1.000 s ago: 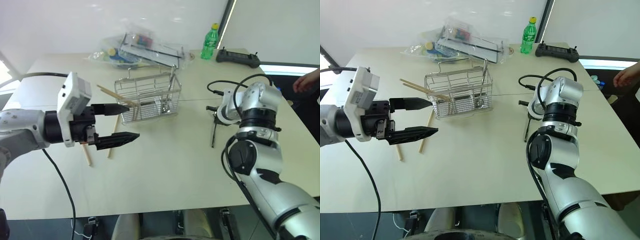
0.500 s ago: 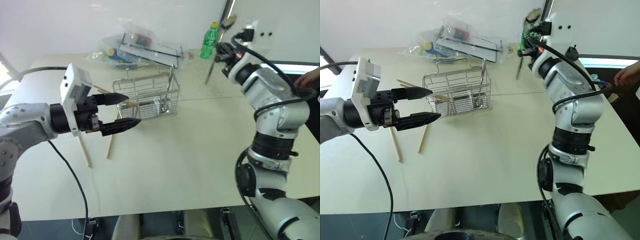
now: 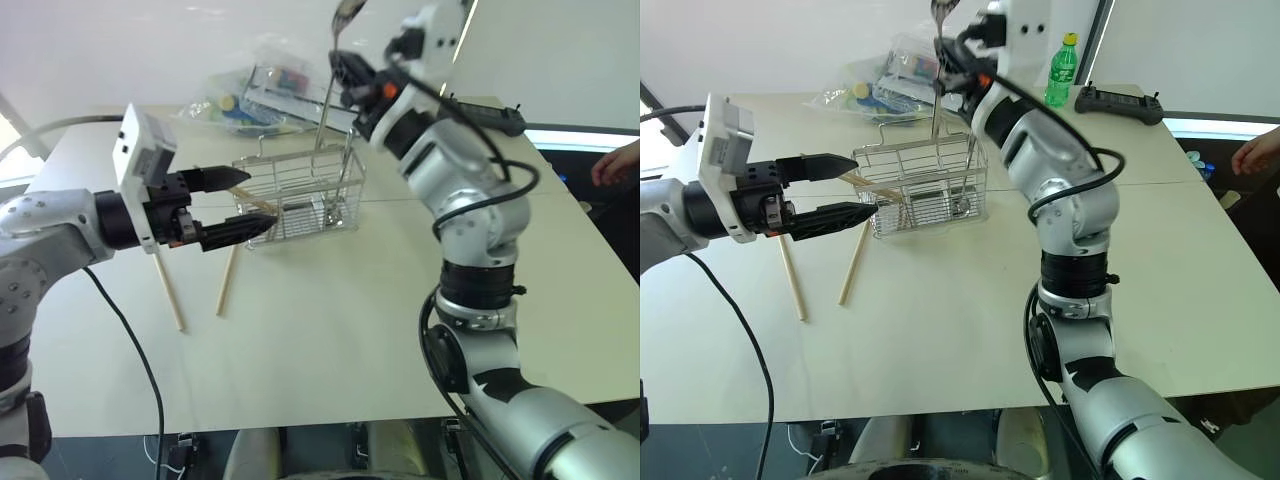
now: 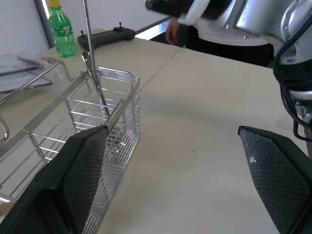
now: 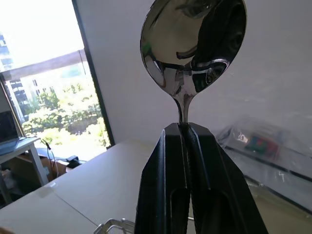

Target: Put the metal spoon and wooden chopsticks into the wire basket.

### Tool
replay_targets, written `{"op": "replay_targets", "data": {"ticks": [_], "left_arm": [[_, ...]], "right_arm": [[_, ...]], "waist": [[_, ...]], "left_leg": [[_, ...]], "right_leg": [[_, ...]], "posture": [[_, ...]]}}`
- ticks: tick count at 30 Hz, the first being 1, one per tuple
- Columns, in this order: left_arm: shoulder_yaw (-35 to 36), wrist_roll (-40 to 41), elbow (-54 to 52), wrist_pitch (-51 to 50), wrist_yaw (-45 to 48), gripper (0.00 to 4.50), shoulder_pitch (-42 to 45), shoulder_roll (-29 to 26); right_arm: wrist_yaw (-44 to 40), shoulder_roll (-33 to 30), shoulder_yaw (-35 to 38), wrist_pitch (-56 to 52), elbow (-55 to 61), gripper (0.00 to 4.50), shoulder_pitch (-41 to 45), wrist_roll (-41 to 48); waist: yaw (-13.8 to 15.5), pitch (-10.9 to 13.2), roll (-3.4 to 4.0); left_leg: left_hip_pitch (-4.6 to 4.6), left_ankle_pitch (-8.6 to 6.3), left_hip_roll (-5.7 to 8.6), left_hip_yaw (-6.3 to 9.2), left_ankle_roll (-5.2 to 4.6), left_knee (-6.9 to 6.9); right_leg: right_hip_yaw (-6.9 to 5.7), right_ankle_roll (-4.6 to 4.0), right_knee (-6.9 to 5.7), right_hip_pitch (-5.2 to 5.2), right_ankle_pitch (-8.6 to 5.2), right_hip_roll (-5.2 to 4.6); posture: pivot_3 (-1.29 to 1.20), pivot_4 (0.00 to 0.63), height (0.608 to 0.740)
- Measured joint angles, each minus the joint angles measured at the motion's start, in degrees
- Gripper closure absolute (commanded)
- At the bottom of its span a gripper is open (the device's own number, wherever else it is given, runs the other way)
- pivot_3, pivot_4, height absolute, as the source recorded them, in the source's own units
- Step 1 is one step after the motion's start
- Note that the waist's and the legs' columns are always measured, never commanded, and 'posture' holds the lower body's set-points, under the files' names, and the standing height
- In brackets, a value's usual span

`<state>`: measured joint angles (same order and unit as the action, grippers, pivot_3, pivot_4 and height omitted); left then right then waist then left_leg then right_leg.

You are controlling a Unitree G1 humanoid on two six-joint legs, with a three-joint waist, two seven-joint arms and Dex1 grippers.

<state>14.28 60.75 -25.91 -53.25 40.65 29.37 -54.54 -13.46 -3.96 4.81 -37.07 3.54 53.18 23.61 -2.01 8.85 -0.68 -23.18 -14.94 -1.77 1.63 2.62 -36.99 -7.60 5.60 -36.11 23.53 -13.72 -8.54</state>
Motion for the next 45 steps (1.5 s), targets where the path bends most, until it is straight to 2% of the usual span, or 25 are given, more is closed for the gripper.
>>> {"op": "replay_targets", "data": {"ticks": [6, 9, 15, 22, 26, 28, 31, 35, 38, 42, 45], "left_arm": [[0.4, 0.89, -0.11, -0.32, -1.02, 0.0, 0.0, -0.01], [0.7, 1.17, -0.11, -0.35, -1.34, 0.0, 0.0, -0.2], [0.68, 1.15, 0.1, -0.37, -1.43, 0.0, 1.14, -0.26], [0.04, -0.1, 2.12, -0.3, -0.67, 0.0, 3.23, -0.22], [-0.04, -0.56, 2.85, -0.28, -1.08, 0.0, 5.07, -0.06], [0.11, -0.22, 3.64, -0.47, -2.11, 0.0, 6.49, 0.2], [2.47, 0.82, 6.65, -1.54, -4.89, 0.0, 9.24, 0.18], [7.19, 0.73, 12.78, -2.79, -9.84, 0.0, 13.34, -1.89], [8.71, -0.64, 17.65, -4.93, -11.69, 0.0, 14.15, -4.89], [9.46, -3.52, 23.43, -7.28, -16.46, 0.0, 15.69, -5.48], [8.72, -7.41, 25.28, -9.21, -21.9, 0.0, 15.69, -4.46]], "right_arm": [[-0.33, -0.08, -1.49, 5.01, -3.81, 4.46, -2.78, -3.31], [-0.04, -0.2, -1.47, 5.46, -3.92, 3.4, -3.99, -4.27], [1.13, -0.18, -1.26, 5.32, -3.84, 0.37, -5.06, -4.33], [2.2, -2.06, 0.12, 3.81, -3.17, 0.37, -5.36, -4.13], [0.94, -7.2, 1.62, 0.91, -1.09, 0.37, -5.15, -2.78], [-1.78, -11.73, 2.88, -1.52, 0.0, 0.37, -4.03, -0.98], [-9.61, -23.02, 5.38, -6.47, 1.56, 0.37, -0.89, 3.59], [-25.79, -42.37, 6.86, -10.48, 2.45, 0.37, -0.09, 8.25], [-38.85, -52.77, 7.05, -10.42, 4.81, 0.37, -4.31, 11.24], [-47.9, -58.35, 8.25, -12.62, 8.29, 0.37, -11.8, 15.91], [-49.39, -58.75, 10.43, -14.38, 12.72, 0.37, -17.23, 19.08]], "waist": [[-0.13, 0.01, 0.0], [-0.18, 0.01, 0.01], [-0.19, 0.01, 0.0], [-0.15, 0.01, 0.0], [0.15, 0.05, -0.01], [0.32, 0.11, -0.02], [1.06, 0.22, -0.02], [1.34, 0.23, -0.09], [1.1, 0.23, -0.1], [1.19, 0.28, -0.16], [1.47, 0.32, -0.17]], "left_leg": [[0.03, 0.0, -0.01, 0.02, 0.0, -0.01], [0.02, 0.0, -0.01, 0.01, 0.01, -0.01], [0.03, 0.0, -0.01, 0.01, 0.01, -0.02], [0.04, 0.0, 0.0, 0.01, 0.01, -0.02], [0.02, 0.0, 0.01, 0.01, 0.01, -0.02], [0.02, 0.0, 0.02, 0.01, 0.01, -0.02], [0.03, 0.0, 0.01, 0.01, 0.0, 0.0], [0.05, -0.02, 0.01, 0.01, -0.01, 0.1], [0.14, -0.02, 0.01, -0.05, -0.01, 0.19], [0.31, -0.02, -0.02, -0.1, 0.01, 0.2], [0.48, -0.01, -0.02, -0.11, 0.06, 0.18]], "right_leg": [[0.0, 0.0, 0.0, 0.0, 0.0, 0.01], [0.0, 0.0, 0.0, -0.01, 0.0, 0.01], [0.0, 0.0, 0.0, -0.03, 0.0, 0.01], [0.0, 0.0, 0.0, -0.03, 0.0, 0.01], [0.0, 0.0, 0.03, -0.05, 0.0, 0.0], [0.0, 0.01, 0.04, -0.06, 0.0, -0.01], [-0.01, 0.01, 0.11, -0.05, -0.01, 0.0], [-0.08, 0.24, 0.5, -0.17, -0.15, -0.01], [-0.08, 0.26, 0.72, -0.29, -0.14, -0.01], [-0.07, 0.28, 0.73, -0.42, -0.14, -0.04], [-0.06, 0.29, 0.73, -0.59, -0.14, -0.07]], "posture": [[0.0, 0.15, 0.675], [0.0, 0.15, 0.675], [0.0, 0.15, 0.675], [0.0, 0.15, 0.675], [0.0, 0.15, 0.675], [0.0, 0.15, 0.675], [0.0, 0.15, 0.675], [0.0, 0.15, 0.675], [0.0, 0.15, 0.675], [0.0, 0.15, 0.675], [0.0, 0.15, 0.675]]}}
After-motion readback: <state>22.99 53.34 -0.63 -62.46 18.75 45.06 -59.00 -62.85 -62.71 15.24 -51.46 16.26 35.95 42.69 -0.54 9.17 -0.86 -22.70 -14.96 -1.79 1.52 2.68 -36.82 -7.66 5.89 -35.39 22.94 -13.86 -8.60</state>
